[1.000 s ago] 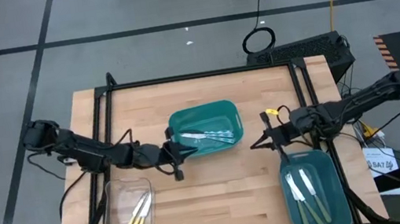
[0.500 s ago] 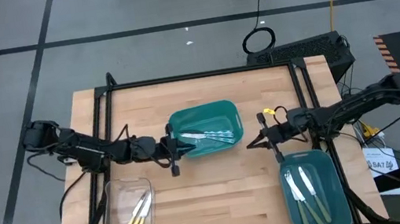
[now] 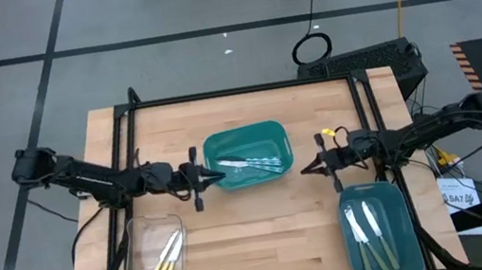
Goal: Sort silverware by color (type)
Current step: Return to Home Position
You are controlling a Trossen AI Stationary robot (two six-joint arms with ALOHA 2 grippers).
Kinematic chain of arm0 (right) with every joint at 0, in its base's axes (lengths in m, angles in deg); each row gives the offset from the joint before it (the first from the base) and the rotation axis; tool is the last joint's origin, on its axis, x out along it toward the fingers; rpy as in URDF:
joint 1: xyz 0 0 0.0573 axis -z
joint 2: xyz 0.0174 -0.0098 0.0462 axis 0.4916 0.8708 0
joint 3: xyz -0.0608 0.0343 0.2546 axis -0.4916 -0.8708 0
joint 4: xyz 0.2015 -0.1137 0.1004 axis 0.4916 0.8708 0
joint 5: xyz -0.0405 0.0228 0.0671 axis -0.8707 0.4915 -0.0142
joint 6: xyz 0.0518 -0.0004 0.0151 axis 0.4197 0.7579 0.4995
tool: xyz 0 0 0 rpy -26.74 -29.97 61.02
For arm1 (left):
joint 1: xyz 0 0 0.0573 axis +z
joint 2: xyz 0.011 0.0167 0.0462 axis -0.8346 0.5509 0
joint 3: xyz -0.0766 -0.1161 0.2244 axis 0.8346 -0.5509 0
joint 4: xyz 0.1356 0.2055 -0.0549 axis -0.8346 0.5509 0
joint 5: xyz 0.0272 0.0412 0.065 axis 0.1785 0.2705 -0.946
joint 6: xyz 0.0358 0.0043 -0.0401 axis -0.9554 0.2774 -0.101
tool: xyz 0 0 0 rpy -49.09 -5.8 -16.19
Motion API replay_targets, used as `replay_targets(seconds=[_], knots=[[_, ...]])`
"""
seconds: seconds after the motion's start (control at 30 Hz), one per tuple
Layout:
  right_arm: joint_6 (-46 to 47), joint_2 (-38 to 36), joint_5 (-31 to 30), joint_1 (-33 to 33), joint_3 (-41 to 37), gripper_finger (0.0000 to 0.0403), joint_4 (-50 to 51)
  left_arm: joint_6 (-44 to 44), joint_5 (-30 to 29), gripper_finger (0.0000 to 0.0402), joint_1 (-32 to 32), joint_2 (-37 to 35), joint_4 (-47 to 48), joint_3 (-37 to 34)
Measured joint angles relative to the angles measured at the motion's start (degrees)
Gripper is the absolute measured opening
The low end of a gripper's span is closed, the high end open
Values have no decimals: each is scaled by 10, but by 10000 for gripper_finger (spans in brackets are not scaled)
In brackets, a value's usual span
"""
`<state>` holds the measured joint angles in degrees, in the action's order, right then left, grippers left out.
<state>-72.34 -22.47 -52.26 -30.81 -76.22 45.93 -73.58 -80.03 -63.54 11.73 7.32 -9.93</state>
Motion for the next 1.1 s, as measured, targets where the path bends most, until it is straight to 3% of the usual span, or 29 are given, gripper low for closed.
replay_targets(seconds=[0.33, 0.6, 0.8, 1.1], knots=[[-2, -44, 0, 30, -6, 0, 11, 16, 4, 30, 27, -68, 0, -80], [11, -101, 29, 54, -6, 0, 40, 18, 8, 30, 58, -109, -68, -142], [13, -146, 29, 77, -6, 0, 109, 32, 82, 30, 92, -140, -68, -173], [4, -192, 28, 101, -6, 0, 156, 35, 103, 30, 124, -183, -69, -208]])
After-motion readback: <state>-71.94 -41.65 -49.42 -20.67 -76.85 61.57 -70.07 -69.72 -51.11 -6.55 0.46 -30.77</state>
